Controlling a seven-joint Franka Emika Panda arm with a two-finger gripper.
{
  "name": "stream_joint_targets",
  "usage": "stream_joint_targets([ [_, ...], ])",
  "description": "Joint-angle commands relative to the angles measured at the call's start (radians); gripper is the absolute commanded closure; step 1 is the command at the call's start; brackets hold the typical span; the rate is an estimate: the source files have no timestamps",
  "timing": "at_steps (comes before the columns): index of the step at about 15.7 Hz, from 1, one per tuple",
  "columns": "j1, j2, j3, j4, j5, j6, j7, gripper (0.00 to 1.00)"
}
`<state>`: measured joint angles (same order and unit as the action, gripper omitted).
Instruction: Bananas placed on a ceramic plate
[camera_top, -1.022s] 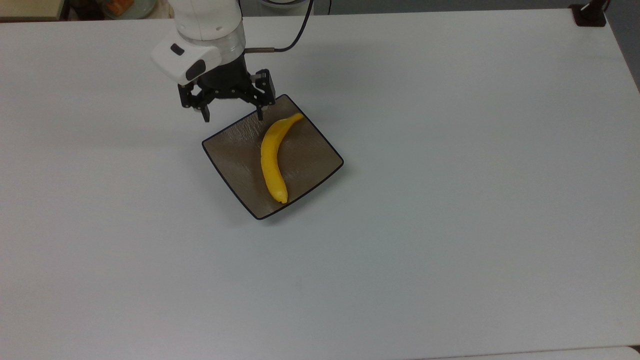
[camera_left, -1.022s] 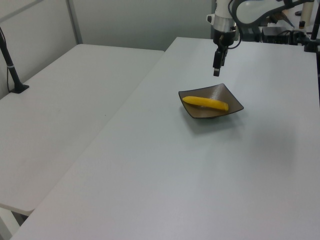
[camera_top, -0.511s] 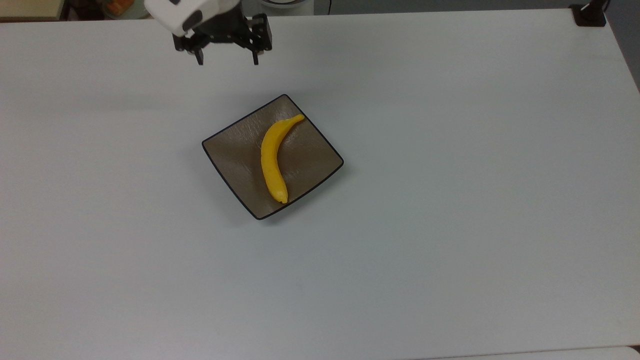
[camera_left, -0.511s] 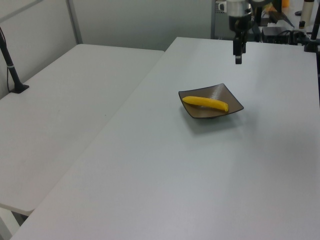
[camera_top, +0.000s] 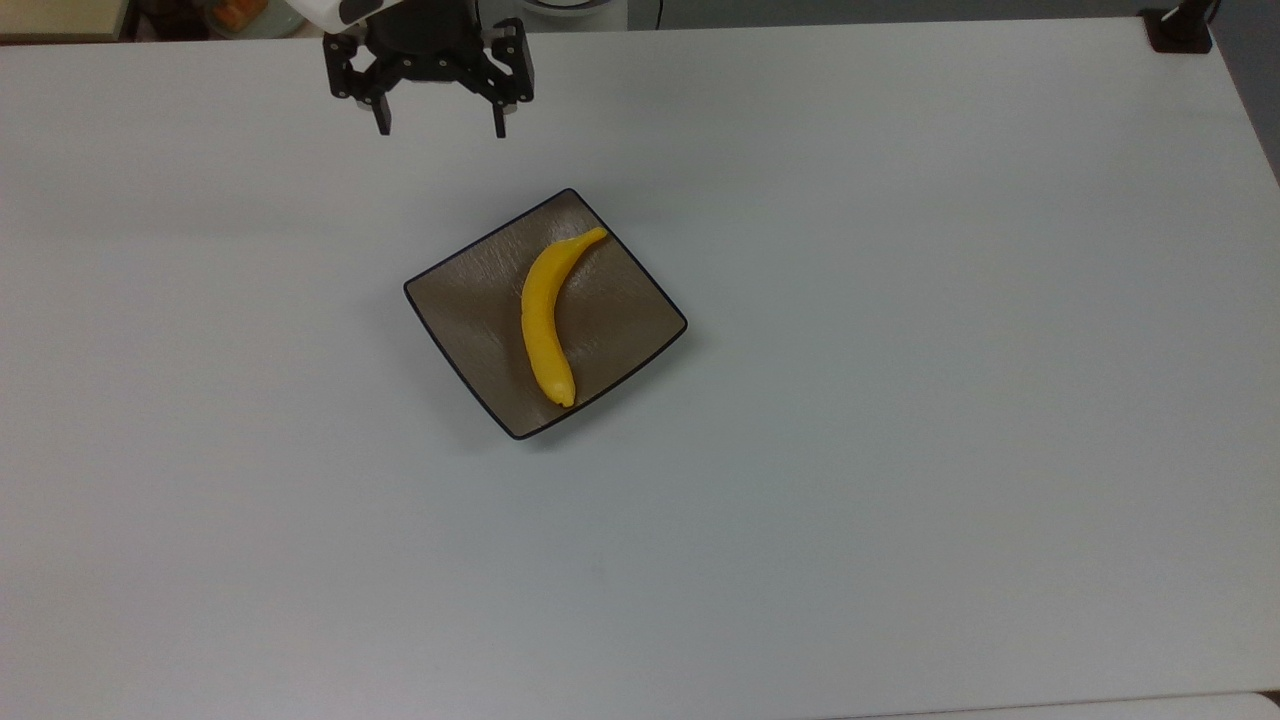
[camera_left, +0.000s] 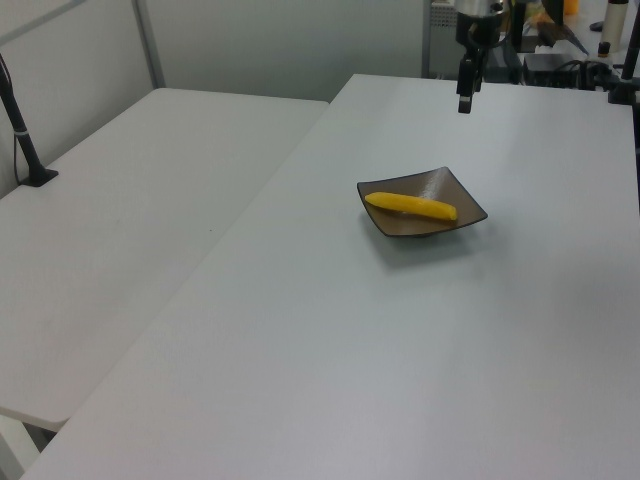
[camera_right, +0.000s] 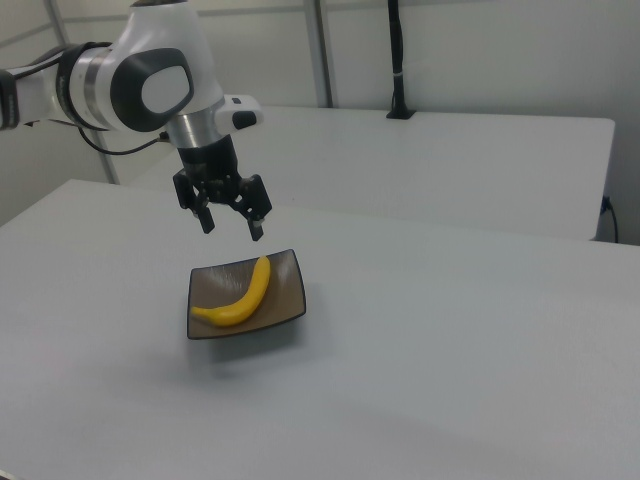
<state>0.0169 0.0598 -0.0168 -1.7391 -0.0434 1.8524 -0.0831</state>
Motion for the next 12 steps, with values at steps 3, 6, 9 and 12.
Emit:
stream_joint_targets([
  [3,-0.009,-0.017,0.024,-0.027,-0.001,0.027,0.079,0.0],
  [6,-0.009,-0.021,0.024,-0.028,-0.001,0.022,0.079,0.0],
  [9,-0.011,-0.021,0.024,-0.036,0.002,0.027,0.077,0.0],
  [12,-0.012,-0.021,0.024,-0.037,0.002,0.036,0.074,0.0],
])
